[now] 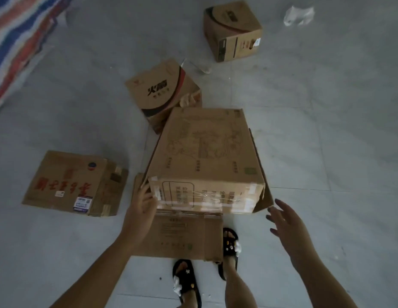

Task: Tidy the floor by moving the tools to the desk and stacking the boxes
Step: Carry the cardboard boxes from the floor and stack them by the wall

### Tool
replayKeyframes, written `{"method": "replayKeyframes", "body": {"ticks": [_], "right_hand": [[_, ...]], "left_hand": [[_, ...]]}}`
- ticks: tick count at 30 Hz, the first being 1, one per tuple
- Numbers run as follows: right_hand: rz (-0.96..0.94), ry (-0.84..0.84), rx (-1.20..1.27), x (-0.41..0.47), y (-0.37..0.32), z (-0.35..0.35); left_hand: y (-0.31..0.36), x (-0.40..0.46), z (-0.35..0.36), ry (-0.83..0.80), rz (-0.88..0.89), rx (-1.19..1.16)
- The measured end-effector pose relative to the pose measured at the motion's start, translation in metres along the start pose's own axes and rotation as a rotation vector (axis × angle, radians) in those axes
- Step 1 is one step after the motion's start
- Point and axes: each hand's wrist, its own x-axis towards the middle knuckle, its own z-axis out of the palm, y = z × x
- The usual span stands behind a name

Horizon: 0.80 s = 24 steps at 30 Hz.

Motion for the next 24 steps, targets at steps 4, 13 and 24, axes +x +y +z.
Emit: {"method": "replayKeyframes", "body": {"ticks": [4, 13, 24], "right_hand": [[-0.094, 0.07, -0.09, 0.104, 0.009, 0.032], [0.148, 0.035, 0.254, 0.229, 0.084, 0.074], [0.219, 0.122, 0.403, 0.218, 0.049, 0.055]], "left_hand": [[-0.038, 0.095, 0.049, 0.199, -0.092, 0.056], [-0.114, 0.185, 0.091, 0.314, -0.414, -0.471], [-0.065, 0.161, 0.095, 0.41, -0.534, -0.769]]}}
